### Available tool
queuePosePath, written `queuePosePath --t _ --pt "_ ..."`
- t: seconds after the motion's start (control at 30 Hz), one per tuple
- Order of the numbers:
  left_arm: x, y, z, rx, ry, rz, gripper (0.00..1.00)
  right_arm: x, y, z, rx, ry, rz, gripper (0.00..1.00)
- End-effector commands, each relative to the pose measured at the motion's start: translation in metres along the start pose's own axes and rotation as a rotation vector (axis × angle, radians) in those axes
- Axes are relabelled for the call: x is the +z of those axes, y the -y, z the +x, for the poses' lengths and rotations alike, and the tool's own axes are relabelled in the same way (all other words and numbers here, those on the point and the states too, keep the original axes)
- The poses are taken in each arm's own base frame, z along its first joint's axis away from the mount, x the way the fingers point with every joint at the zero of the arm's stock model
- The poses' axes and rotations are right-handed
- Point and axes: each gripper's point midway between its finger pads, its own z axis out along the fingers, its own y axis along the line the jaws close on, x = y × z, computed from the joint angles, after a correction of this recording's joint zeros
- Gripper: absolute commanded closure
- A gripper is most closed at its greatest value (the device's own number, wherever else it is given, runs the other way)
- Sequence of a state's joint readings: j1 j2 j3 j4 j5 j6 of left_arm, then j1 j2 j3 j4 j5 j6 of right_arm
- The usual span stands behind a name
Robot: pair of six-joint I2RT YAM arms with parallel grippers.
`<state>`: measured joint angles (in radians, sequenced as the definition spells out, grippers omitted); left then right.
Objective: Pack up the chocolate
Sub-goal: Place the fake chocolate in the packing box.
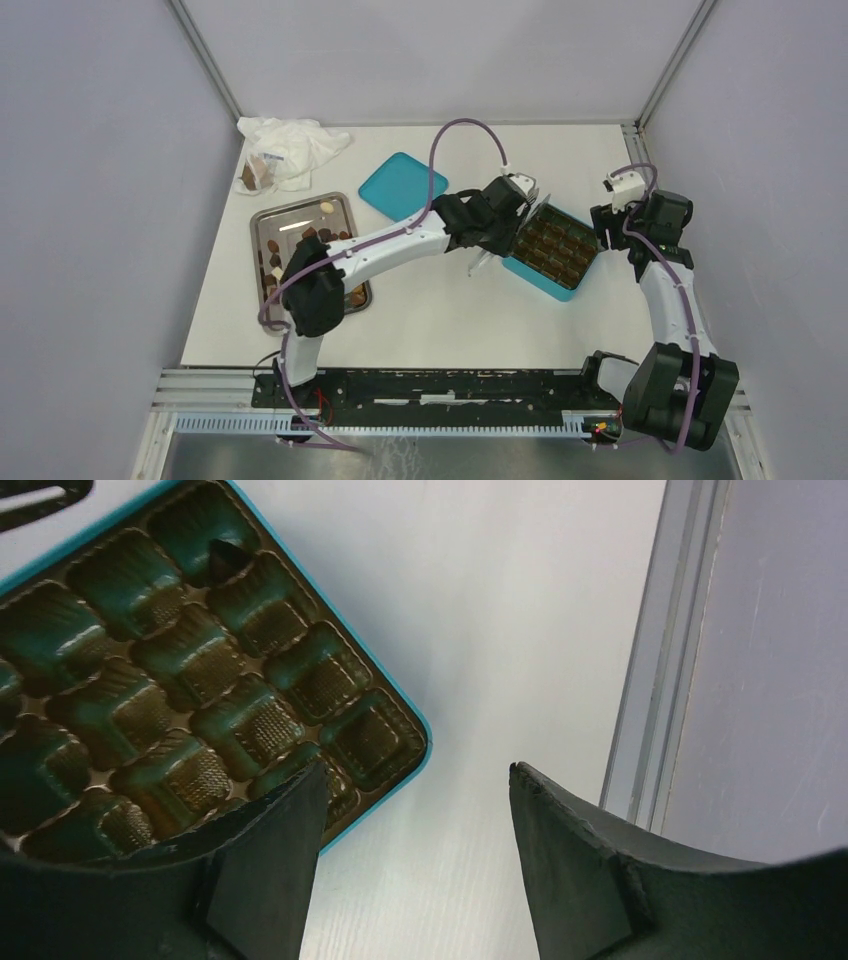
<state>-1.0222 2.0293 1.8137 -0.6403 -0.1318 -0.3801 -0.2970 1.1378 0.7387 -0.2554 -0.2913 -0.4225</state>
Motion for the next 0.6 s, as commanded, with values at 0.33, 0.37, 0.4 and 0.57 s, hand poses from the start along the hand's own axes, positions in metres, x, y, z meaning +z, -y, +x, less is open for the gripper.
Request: queuePosePath --t 0.33,0.37,0.4,0.57 --pt "-0.145 -0.104 -0.020 -0.146 0.304 -0.064 0.57 -0.051 -0.096 -0.063 -0.291 0.466 -0.462 0.27" --pt "-0.154 -0.114 -0.017 -0.161 0.316 -0.070 0.57 -0.055 -0.111 -0.062 -0.323 0.505 -0.528 0.27" --pt "-0.162 -0.126 -0.014 -0.178 0.325 -0.077 0.57 -0.059 -0.127 -0.059 -0.356 0.548 -0.599 0.26" --pt "-0.205 -0.185 0.003 -0.246 0.401 -0.194 0.56 -0.058 -0.195 -0.049 -0.501 0.565 -0.798 0.26"
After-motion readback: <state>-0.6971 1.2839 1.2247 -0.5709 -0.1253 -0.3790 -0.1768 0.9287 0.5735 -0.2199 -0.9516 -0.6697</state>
